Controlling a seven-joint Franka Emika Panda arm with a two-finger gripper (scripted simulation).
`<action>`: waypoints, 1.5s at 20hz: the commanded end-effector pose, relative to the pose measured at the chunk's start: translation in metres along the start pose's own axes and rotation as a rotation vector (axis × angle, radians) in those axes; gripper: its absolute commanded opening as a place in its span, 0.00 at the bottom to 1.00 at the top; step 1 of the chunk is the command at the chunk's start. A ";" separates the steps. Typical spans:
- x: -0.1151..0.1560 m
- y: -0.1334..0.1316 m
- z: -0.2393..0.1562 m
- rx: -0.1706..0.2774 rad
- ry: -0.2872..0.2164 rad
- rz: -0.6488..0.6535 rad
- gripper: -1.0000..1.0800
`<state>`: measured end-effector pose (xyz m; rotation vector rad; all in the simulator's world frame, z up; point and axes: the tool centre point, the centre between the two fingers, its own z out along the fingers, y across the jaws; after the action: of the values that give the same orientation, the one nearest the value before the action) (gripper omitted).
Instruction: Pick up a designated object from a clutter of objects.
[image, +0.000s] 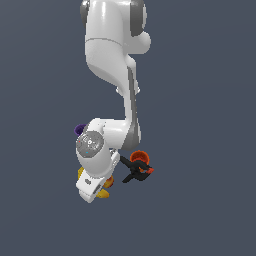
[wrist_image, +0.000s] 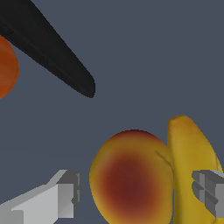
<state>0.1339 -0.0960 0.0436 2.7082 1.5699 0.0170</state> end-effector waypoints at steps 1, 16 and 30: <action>0.001 -0.006 0.010 0.015 -0.004 -0.004 0.00; 0.005 -0.003 -0.006 0.002 0.001 -0.004 0.00; 0.048 -0.034 -0.105 0.005 -0.001 -0.004 0.00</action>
<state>0.1277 -0.0456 0.1309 2.7098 1.5776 0.0091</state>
